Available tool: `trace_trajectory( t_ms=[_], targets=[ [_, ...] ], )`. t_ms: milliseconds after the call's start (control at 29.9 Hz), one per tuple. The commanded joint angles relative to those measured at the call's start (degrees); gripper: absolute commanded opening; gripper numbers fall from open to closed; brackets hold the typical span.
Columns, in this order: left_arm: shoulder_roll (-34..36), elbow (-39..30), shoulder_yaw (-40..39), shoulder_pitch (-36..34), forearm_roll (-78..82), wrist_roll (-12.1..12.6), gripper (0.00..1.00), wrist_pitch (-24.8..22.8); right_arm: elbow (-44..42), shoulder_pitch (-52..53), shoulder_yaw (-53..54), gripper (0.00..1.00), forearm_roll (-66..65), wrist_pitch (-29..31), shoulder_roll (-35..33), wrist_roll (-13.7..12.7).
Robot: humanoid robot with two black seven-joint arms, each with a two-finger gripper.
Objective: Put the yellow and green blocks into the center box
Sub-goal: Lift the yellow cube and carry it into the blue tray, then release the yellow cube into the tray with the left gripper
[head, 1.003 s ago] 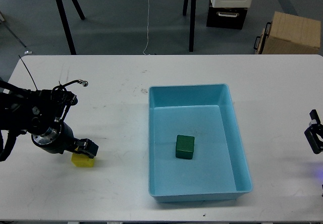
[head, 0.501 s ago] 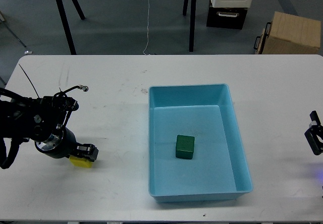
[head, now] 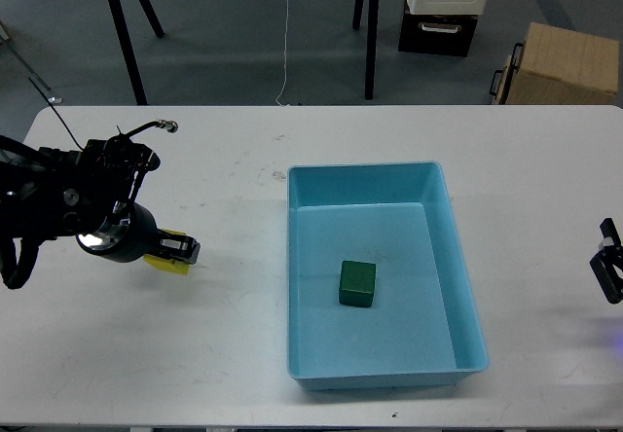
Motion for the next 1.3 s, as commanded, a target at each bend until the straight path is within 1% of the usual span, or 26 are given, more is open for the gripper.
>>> trace_trajectory(
  t_ms=[0,67,167,234,301,368,435,501,535,568,602,635,702,769,802,969,1036,1103,1136,1203,1270],
  targets=[
    [-4.8,-1.3,-1.5,-8.6,-8.6,-1.7,0.0,-2.7,0.0,-0.3,0.0,1.0,0.0,0.0,-0.1,0.0],
    [-8.8,-1.3,-2.1,-10.6,-10.8,-1.9,0.0,-3.5,0.0,-0.4,0.0,1.0,0.0,0.0,0.0,0.0],
    [-15.9,-0.6,-2.2,-11.2,-11.4,-2.3,0.0,-3.4,0.0,-0.5,0.0,1.0,0.0,0.0,-0.1,0.0],
    [-21.2,1.6,-2.2,-10.4,-11.8,-3.2,0.0,-3.1,0.0,-0.6,0.0,1.0,0.0,0.0,-0.1,0.0],
    [-25.1,3.4,-2.2,-8.6,-12.4,-3.7,0.01,-3.1,0.0,-0.8,0.0,1.0,0.0,0.0,0.0,0.0],
    [-28.2,5.0,-2.7,-5.4,-13.1,-3.9,0.04,-2.9,0.1,-0.8,0.0,1.0,0.0,0.0,-0.1,0.0],
    [-28.4,7.7,-3.1,-2.5,-13.1,-3.9,0.06,-2.9,0.0,-0.9,0.3,1.0,0.0,0.0,-0.1,0.0],
    [-28.4,10.2,-3.2,0.1,-13.1,-3.9,0.11,-3.0,-0.1,-0.9,0.4,1.0,0.0,0.0,-0.1,0.0],
    [-28.4,11.0,-3.3,0.9,-13.2,-3.9,0.15,-3.1,-0.1,-1.0,0.5,1.0,0.0,0.0,-0.1,0.0],
    [-28.4,11.5,-3.6,1.4,-13.3,-3.9,0.21,-3.1,-0.1,-1.1,0.5,1.0,0.0,0.0,-0.2,0.0],
    [-28.4,11.8,-3.9,1.7,-13.3,-4.0,0.31,-3.0,-0.1,-1.3,0.5,1.0,0.0,0.0,-0.2,0.0],
    [-28.4,12.3,-4.2,1.9,-13.3,-4.0,0.47,-2.8,-0.1,-1.4,0.4,1.0,0.0,0.0,-0.2,0.0],
    [-28.4,13.0,-4.4,2.0,-13.5,-4.8,0.68,-2.8,-0.1,-1.6,0.4,1.0,0.0,0.1,-0.2,0.0],
    [-28.4,13.2,-4.4,1.9,-13.8,-6.6,0.82,-3.0,-0.1,-1.6,0.4,1.0,0.0,0.1,-0.1,0.0],
    [-28.4,13.3,-4.5,1.9,-13.9,-7.3,0.85,-3.1,-0.1,-1.6,0.4,1.0,0.0,0.0,-0.1,0.0],
    [-28.4,13.3,-4.7,1.7,-14.1,-8.1,0.92,-2.8,-0.1,-1.7,0.5,1.0,0.0,0.1,-0.2,0.0],
    [-28.4,13.7,-5.5,1.7,-14.0,-8.7,0.92,-2.3,-0.1,-1.8,0.5,1.0,0.0,0.1,-0.1,0.0],
    [-28.4,14.7,-6.0,1.8,-14.2,-9.7,0.92,-0.6,-0.1,-1.7,0.5,1.0,0.0,0.1,-0.1,0.0],
    [-28.4,15.4,-6.8,2.0,-14.2,-10.7,0.92,0.6,-0.1,-1.8,0.5,1.0,0.0,0.1,-0.1,0.0],
    [-27.2,17.2,-10.0,2.5,-14.2,-14.1,0.92,3.3,0.0,-1.8,0.6,1.0,0.0,0.1,-0.1,0.0],
    [-23.6,19.3,-14.9,4.2,-14.3,-16.0,0.92,3.6,0.0,-1.8,1.0,1.0,0.0,0.1,-0.1,0.0]
  ],
)
